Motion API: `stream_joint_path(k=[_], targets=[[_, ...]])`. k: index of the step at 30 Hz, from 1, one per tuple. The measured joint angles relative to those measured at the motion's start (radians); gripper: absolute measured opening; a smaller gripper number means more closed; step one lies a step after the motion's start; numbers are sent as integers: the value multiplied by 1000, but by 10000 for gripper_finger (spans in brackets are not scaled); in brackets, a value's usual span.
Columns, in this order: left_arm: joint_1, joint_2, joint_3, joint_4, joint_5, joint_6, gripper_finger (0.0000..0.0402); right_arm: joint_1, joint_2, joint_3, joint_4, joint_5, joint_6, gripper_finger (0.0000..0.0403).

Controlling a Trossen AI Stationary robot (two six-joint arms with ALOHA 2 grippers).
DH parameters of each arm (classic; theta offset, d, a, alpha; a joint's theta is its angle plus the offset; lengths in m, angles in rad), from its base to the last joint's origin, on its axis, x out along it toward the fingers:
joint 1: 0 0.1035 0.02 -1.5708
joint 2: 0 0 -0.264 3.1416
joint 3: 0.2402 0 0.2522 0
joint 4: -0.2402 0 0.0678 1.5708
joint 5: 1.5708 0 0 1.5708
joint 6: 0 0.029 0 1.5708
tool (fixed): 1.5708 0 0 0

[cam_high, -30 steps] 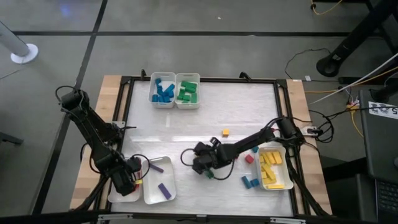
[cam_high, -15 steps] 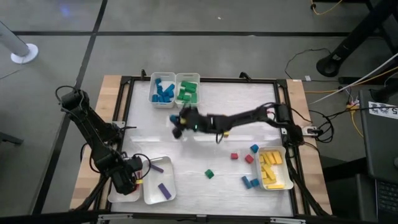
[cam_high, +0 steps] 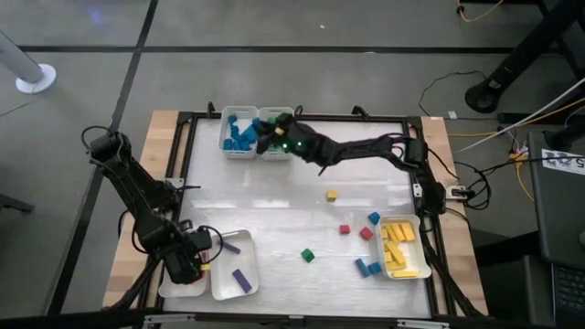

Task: Sort blocks
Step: Put the blue block into the top left white bin, then put the green block into the top right white bin

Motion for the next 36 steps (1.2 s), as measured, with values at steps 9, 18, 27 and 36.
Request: stream_joint_path(k=[9,18,27,36], targets=[[72,0,0,-6,-33,17,195,-30,197,289,-42,-65,-19,111],[100,0,0,-4,-31,53,195,-30,333,481,-207,-52,-28,133],[99,0,0,5,55,55,195,-44,339,483,-201,-103,-28,186],[99,-3,0,41,115,57,195,-54,260,483,-328,-188,-29,204]])
